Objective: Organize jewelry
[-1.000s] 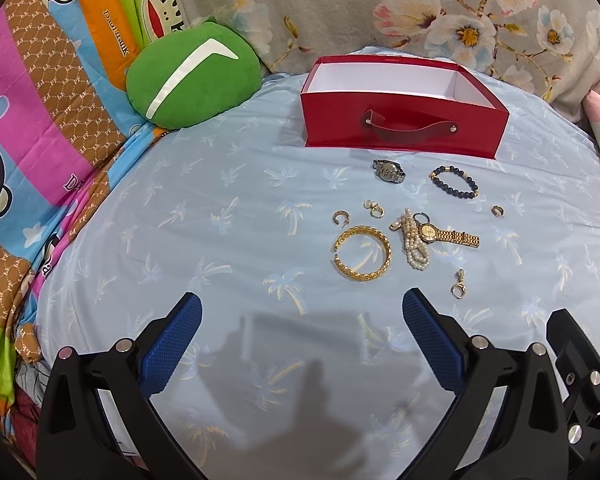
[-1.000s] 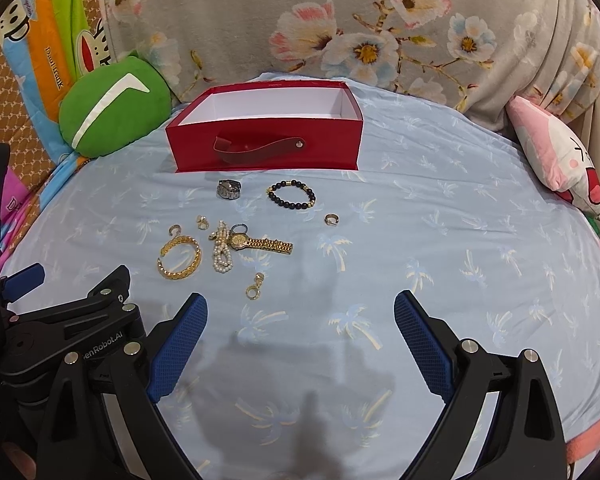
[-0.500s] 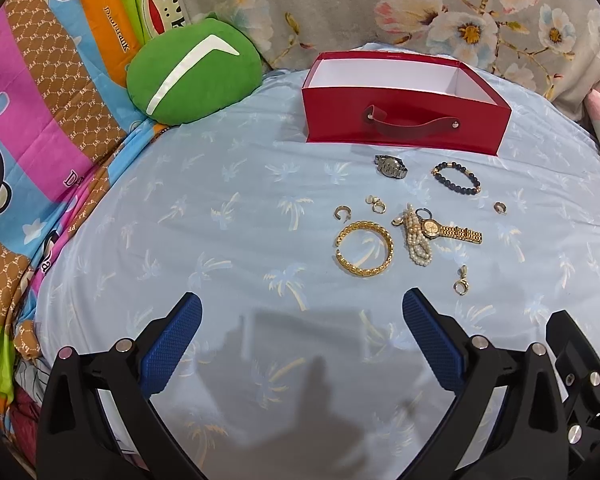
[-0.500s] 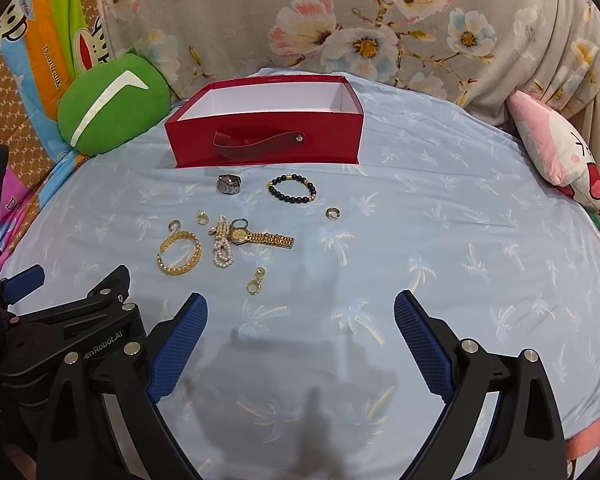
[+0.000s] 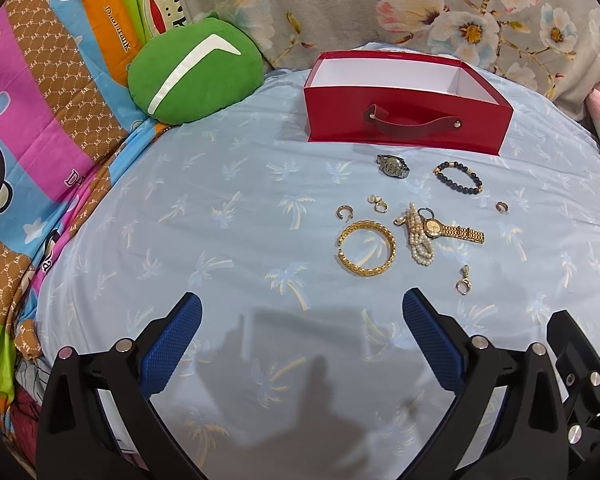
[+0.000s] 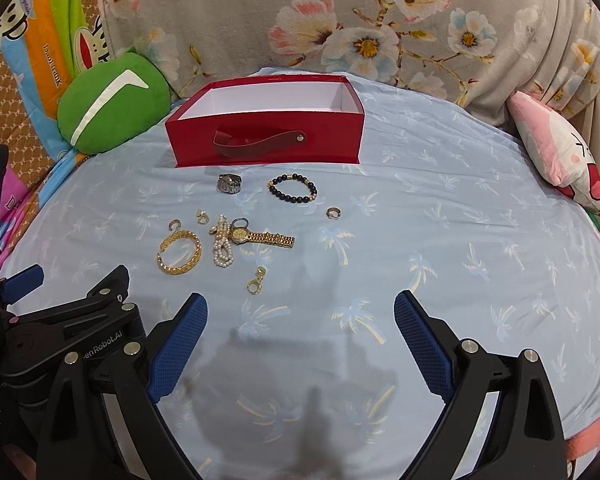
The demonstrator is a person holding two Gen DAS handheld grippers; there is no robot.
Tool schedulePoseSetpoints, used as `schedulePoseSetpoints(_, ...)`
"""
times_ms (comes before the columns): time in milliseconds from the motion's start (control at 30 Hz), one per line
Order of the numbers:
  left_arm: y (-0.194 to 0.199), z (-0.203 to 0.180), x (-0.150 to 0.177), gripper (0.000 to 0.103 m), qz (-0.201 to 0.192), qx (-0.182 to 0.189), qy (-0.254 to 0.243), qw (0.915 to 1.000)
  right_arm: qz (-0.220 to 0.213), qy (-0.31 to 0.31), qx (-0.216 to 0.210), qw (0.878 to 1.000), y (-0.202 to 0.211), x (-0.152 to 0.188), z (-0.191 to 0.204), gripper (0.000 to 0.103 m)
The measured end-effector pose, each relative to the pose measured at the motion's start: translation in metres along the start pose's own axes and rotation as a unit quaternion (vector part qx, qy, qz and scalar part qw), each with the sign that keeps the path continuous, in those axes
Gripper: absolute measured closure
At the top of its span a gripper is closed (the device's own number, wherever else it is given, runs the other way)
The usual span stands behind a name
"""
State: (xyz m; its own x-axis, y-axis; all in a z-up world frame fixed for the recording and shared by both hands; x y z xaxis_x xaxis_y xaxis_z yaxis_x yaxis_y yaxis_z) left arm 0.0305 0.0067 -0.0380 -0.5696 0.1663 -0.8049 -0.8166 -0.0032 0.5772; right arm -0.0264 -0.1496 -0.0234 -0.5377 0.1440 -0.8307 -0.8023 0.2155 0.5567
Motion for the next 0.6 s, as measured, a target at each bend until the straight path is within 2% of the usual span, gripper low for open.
schedulePoseSetpoints(600,-0.0002,0.002,0.0009,0.005,0.0,0.0,0.0,1.0,0.001,0.0,0.0,1.0,0.0,-0.0001,0.0002,0.01)
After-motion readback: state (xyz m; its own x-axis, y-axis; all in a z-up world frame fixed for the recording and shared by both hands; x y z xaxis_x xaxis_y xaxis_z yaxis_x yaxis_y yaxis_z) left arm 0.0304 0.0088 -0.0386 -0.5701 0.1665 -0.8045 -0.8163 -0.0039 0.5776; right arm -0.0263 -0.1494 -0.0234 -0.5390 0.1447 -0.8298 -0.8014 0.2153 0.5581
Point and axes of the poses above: each gripper's, at about its wrist camera, not at the fingertips, and y roughly against the way its jaws point, z to its left, x to its underside, the point moved 5 cm from there along -y, roughly the way its jaws point, and after that the axes turned 12 degrees about -z, right-handed, at the moved point
